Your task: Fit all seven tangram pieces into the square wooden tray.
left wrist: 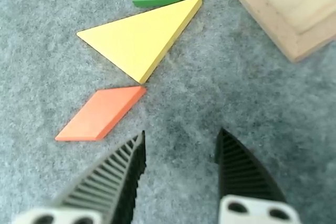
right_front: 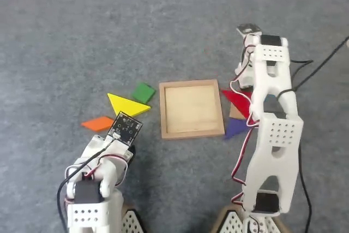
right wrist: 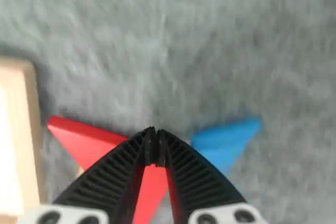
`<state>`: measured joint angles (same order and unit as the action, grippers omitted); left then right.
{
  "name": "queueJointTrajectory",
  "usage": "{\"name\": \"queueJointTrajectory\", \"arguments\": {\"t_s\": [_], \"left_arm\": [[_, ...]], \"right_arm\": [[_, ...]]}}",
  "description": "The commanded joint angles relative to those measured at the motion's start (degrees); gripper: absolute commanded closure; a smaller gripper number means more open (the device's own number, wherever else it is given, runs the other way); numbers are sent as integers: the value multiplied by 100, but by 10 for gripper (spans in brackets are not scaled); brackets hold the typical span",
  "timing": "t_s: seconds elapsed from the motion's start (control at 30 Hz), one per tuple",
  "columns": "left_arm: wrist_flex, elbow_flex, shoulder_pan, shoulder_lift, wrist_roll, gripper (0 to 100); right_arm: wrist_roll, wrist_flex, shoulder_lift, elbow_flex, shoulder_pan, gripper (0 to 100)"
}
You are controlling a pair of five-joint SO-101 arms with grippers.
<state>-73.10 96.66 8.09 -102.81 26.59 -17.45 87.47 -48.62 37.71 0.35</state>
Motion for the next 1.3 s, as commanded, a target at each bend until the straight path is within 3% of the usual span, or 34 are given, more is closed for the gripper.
{"name": "queueJointTrajectory", "arguments": {"t_s": [0.0,0.2,0.47,0.6,1.0,1.13,1.27], "left_arm": [[-26,-31,0,-35,-35,791],[-26,-31,0,-35,-35,791],[-26,-31,0,-35,-35,791],[-26,-31,0,-35,-35,791],[-26,-31,0,-35,-35,791],[-26,-31,0,-35,-35,791],[-26,-31,0,-35,-35,791]], "right_arm": [[-246,558,470,114,13,991],[-229,954,725,97,84,991],[-255,1499,2431,35,198,991],[-229,1376,3134,-774,92,991],[18,-840,6193,-5222,-1007,991],[0,-1956,6598,-6453,-1059,990],[0,-2571,6396,-6752,-1007,989]]}}
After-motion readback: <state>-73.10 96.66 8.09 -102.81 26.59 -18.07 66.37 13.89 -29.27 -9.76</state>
